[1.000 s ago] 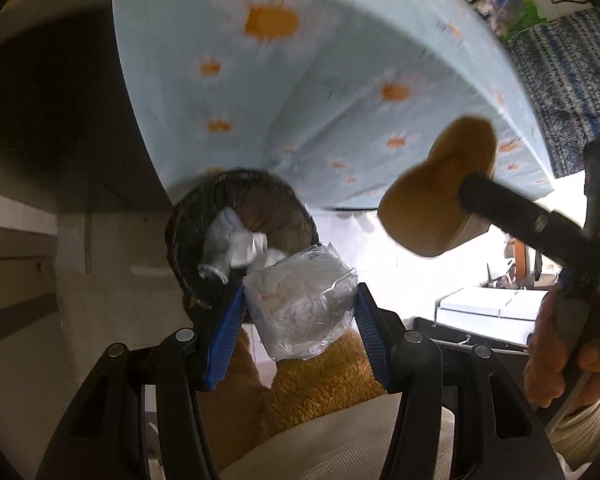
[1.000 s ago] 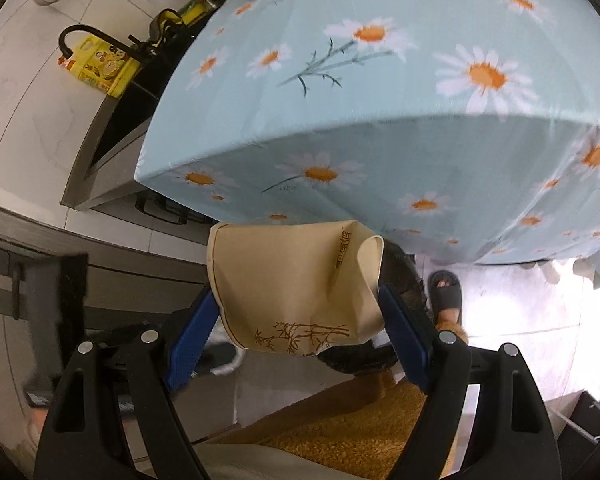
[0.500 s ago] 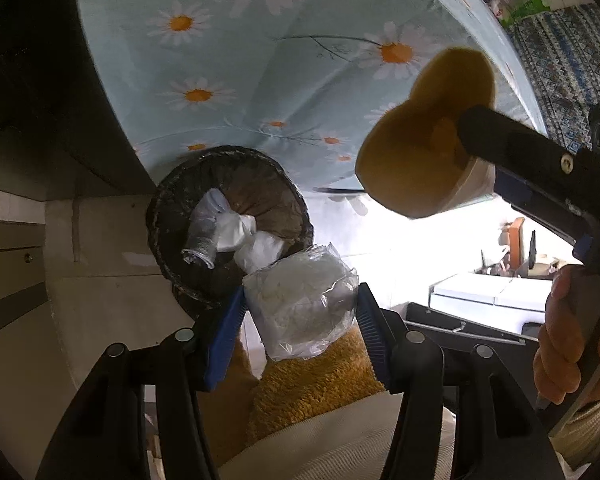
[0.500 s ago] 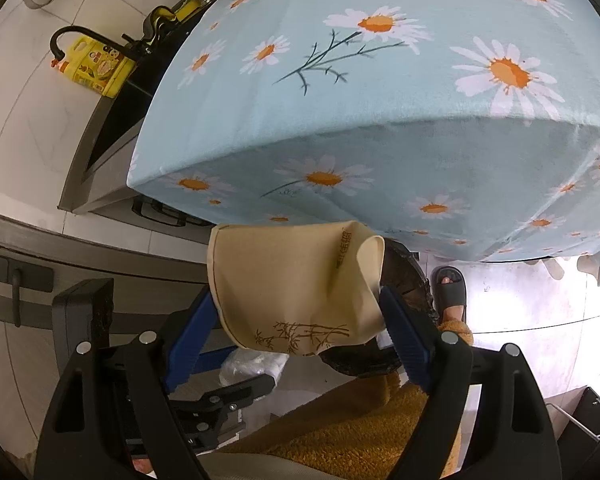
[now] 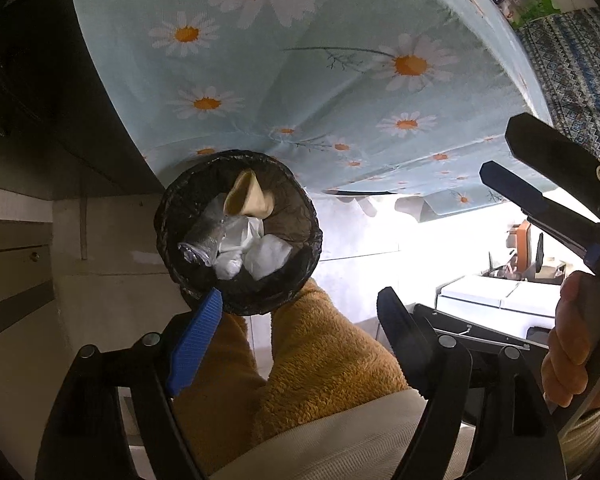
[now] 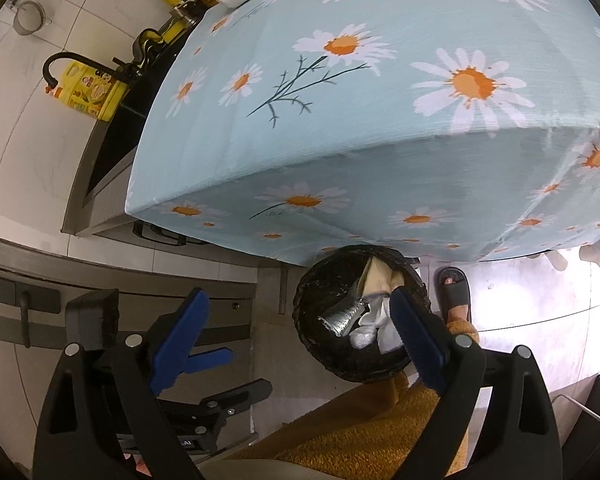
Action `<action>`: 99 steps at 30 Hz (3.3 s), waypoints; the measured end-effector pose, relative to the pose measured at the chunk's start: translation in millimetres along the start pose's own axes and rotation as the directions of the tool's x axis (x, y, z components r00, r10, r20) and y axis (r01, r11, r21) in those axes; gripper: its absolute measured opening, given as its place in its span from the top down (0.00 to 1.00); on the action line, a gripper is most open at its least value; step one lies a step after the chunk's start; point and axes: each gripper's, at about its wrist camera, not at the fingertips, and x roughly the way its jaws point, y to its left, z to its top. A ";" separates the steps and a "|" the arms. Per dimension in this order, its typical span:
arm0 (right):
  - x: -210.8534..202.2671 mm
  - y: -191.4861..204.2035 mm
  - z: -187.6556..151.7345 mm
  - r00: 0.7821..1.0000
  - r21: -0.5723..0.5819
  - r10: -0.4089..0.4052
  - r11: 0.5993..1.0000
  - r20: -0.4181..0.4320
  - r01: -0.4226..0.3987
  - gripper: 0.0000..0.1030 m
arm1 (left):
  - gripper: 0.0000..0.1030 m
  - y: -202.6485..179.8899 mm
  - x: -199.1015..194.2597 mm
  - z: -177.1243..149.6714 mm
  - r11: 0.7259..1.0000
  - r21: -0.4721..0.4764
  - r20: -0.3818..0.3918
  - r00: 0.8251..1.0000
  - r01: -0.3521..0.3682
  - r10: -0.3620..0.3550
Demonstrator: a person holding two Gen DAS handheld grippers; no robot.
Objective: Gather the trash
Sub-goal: 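Open both grippers to drop the bag and cup into the bin, then raise both grippers back up over the table, then grasp the crumpled red-orange wrapper with the right gripper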
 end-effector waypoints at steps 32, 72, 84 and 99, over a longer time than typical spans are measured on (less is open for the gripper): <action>-97.1 30.3 38.6 0.962 -0.042 -0.064 0.996 0.265 0.077 0.12 | 0.25 -43.6 -131.7 36.8 0.982 0.189 0.342 0.938 -0.003 -0.063; -34.9 -17.3 333.6 0.987 -0.329 -0.021 0.942 0.158 0.073 0.14 | 0.25 -100.7 -155.4 180.5 0.984 -0.149 0.483 0.862 -0.094 0.155; 7.8 -19.8 372.9 0.995 -0.388 -0.049 0.918 0.086 0.078 0.41 | 0.25 -109.0 -141.8 191.0 0.961 -0.252 0.468 0.855 -0.113 0.223; -10.6 -35.2 377.3 0.995 -0.387 0.064 0.922 0.074 -0.030 0.66 | 0.25 -134.6 -123.5 216.1 0.968 -0.204 0.437 0.871 -0.149 0.226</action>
